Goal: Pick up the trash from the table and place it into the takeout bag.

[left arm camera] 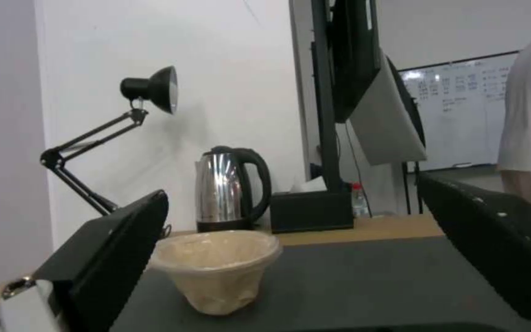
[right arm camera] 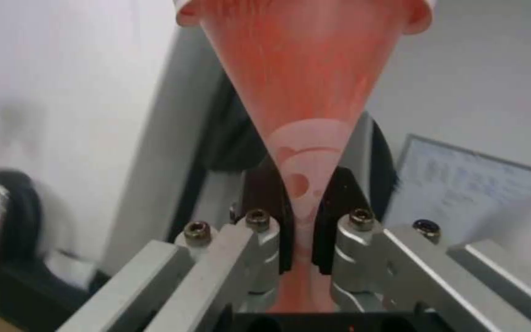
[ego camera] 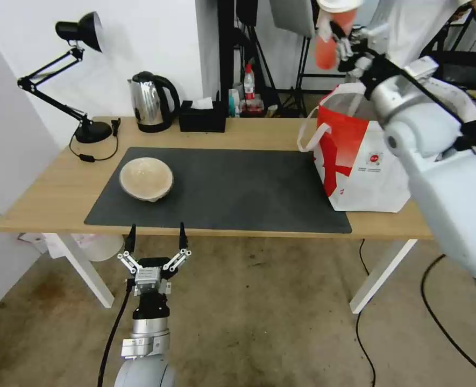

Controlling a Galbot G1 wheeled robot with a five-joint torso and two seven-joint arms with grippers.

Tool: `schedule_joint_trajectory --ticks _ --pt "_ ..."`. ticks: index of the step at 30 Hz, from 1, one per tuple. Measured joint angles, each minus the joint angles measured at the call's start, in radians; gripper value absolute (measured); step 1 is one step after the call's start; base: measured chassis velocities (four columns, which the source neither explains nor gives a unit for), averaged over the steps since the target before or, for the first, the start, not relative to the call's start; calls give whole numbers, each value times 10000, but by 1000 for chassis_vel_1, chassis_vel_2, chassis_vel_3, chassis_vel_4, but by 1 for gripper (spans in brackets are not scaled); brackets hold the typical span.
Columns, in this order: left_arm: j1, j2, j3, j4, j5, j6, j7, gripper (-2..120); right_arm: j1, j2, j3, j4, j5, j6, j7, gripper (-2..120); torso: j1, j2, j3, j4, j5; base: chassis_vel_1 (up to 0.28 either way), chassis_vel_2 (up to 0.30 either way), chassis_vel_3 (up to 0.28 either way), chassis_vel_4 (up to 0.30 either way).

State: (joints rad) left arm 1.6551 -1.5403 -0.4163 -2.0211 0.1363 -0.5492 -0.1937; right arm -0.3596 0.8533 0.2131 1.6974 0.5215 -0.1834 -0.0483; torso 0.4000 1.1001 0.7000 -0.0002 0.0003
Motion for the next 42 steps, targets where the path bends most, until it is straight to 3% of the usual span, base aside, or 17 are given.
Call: schedule_joint_trajectory --ticks 3,14,18,23,33,42 --pt "19 -6 37 -11 21 4 0 100 -277 -299 476 208 54 -728 11 4 0 0 0 1 -1 0 0 0 0" --pt "87 5 70 -63 93 10 6 100 -846 -806 1497 387 102 -1719 16 4 -1 0 -1 1 -2 0 0 0 0" --pt "108 33 70 -71 108 12 9 100 -1046 -873 1893 486 120 -2611 28 4 -1 0 0 1 -2 0 0 0 0" --pt "110 56 46 -71 106 12 10 100 -1047 -848 1983 425 132 -3089 134 4 0 0 1 2 -3 0 0 0 0" --pt "116 83 -32 -90 68 11 10 100 -824 -752 2049 594 114 -5013 368 4 0 -2 1 2 -3 0 0 0 0" --pt "104 72 -43 -87 47 2 6 100 -644 -718 1972 466 52 -5438 328 4 0 -2 1 2 -3 0 0 0 0"
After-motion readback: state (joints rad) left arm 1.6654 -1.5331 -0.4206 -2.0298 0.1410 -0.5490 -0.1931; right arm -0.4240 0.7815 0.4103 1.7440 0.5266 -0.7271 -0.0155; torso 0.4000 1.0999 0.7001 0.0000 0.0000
